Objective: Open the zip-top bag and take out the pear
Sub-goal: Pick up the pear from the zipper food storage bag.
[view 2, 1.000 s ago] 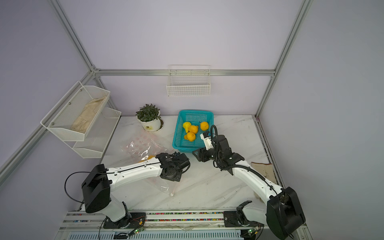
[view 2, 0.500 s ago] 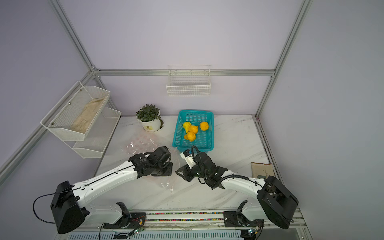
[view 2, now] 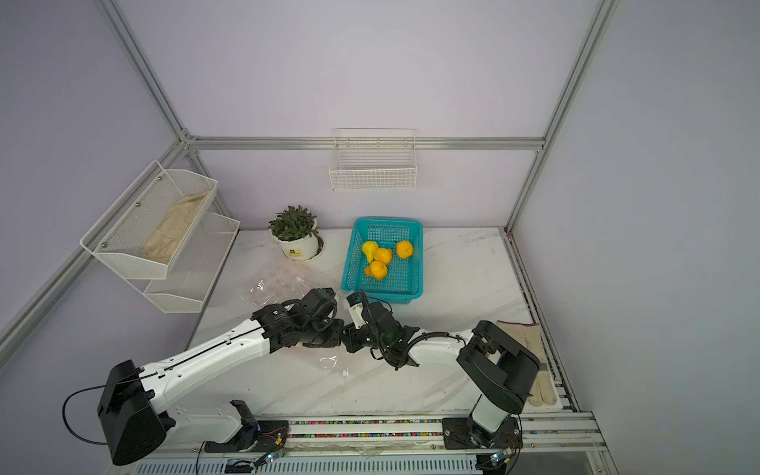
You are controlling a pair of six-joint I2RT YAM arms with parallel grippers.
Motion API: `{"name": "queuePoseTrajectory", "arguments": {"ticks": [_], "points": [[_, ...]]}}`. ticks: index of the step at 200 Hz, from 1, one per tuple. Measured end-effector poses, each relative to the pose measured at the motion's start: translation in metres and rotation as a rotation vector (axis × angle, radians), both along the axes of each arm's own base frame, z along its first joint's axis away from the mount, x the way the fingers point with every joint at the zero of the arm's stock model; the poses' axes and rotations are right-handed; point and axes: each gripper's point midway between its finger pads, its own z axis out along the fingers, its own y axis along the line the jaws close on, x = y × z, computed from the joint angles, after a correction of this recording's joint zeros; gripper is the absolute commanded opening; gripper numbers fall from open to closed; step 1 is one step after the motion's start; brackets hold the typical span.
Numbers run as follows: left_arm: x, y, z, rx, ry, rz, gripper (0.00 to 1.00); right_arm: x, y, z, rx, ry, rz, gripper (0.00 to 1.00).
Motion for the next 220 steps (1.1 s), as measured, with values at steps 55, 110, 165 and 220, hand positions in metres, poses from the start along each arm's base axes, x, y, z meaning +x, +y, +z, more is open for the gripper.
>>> {"name": "queuePoseTrajectory", "arguments": {"ticks": [55, 110, 165, 220], "points": [[-0.004, 0.013, 0.013, 0.004, -0.029, -0.003, 0.0, 0.023, 0.022, -0.009, 0.052, -0.016, -0.064, 0.17], [-0.009, -0.02, 0.039, -0.169, -0.058, -0.097, 0.35, 0.034, 0.028, -0.012, 0.147, -0.066, -0.115, 0.21], [0.015, 0.013, 0.08, -0.198, -0.234, 0.009, 0.65, 0.027, 0.037, -0.013, 0.176, -0.12, -0.078, 0.2], [0.054, 0.126, 0.09, -0.024, -0.295, 0.352, 0.61, 0.025, 0.038, -0.013, 0.157, -0.159, -0.053, 0.2]]}}
